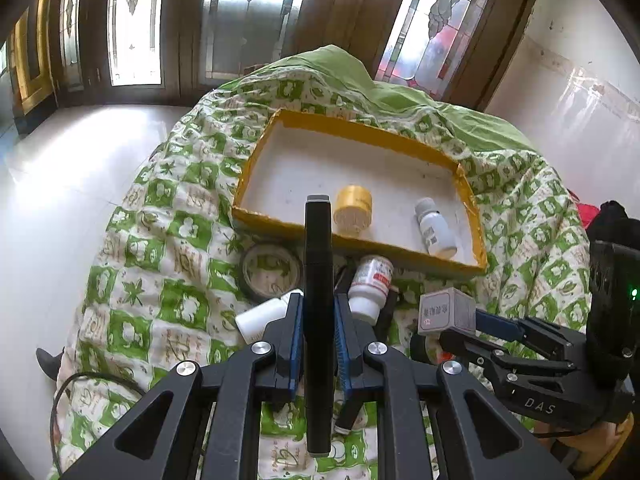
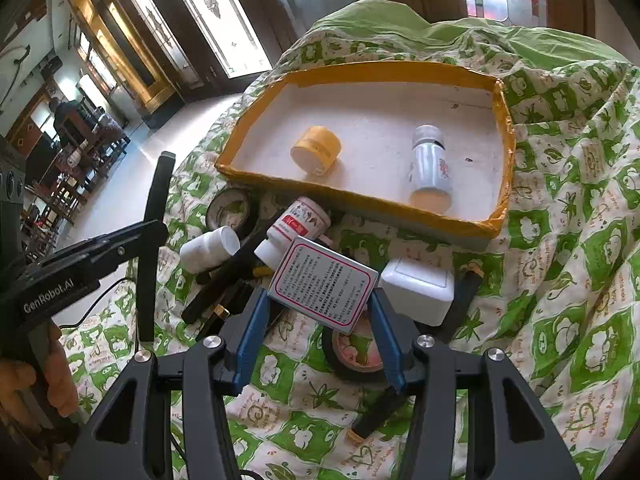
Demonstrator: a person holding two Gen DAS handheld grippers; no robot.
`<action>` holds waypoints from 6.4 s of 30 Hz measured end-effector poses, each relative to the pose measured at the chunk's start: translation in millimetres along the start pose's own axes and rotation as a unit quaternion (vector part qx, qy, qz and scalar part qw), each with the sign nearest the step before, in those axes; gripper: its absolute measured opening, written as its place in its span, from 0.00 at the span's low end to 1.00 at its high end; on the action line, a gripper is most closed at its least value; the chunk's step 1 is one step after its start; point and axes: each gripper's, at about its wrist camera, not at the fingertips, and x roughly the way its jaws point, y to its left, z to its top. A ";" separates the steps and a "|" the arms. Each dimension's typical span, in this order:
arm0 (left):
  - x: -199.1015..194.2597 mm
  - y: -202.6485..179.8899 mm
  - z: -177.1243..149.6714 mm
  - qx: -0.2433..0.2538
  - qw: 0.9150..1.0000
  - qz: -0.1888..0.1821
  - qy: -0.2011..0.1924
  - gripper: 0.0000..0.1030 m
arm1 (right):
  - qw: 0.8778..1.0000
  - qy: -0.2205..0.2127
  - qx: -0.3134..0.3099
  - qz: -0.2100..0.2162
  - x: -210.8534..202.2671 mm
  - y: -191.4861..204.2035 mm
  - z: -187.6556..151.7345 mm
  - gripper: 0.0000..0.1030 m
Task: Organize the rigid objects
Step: 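Carry the black marker with the left tool while the right tool carries the box into the tray, then open the right tool to release the box while the left tool releases the marker in the tray, then withdraw both tools from the tray back toward the remaining items, then grasp a black marker with the left tool while the right tool grasps the white plug, then hold the marker in the left tool while the right tool holds the plug above the items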
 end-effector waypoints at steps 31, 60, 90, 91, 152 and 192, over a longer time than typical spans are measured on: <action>33.3 0.6 57.7 0.006 1.000 -0.013 0.003 0.14 | 0.999 -0.035 -0.017 -0.025 -17.0 -6.3 54.2 0.49; 147.6 19.9 137.4 0.027 0.999 0.027 0.036 0.14 | 0.992 0.036 -0.078 -0.090 90.7 -13.1 118.3 0.49; 58.5 22.3 75.7 0.007 1.000 -0.003 -0.017 0.67 | 0.999 -0.039 0.004 -0.008 24.3 -9.1 85.8 0.84; 50.7 23.0 66.1 -0.002 1.000 -0.011 -0.016 0.67 | 0.999 -0.038 0.018 0.002 18.3 -12.4 79.4 0.87; 63.5 -46.8 -80.0 0.041 0.983 -0.062 0.168 0.14 | 0.992 0.061 0.109 -0.025 28.2 -59.0 16.3 0.59; 49.7 -26.9 -56.9 -0.021 0.991 -0.098 0.088 0.13 | 0.996 -0.001 0.087 -0.017 2.5 -48.1 15.8 0.50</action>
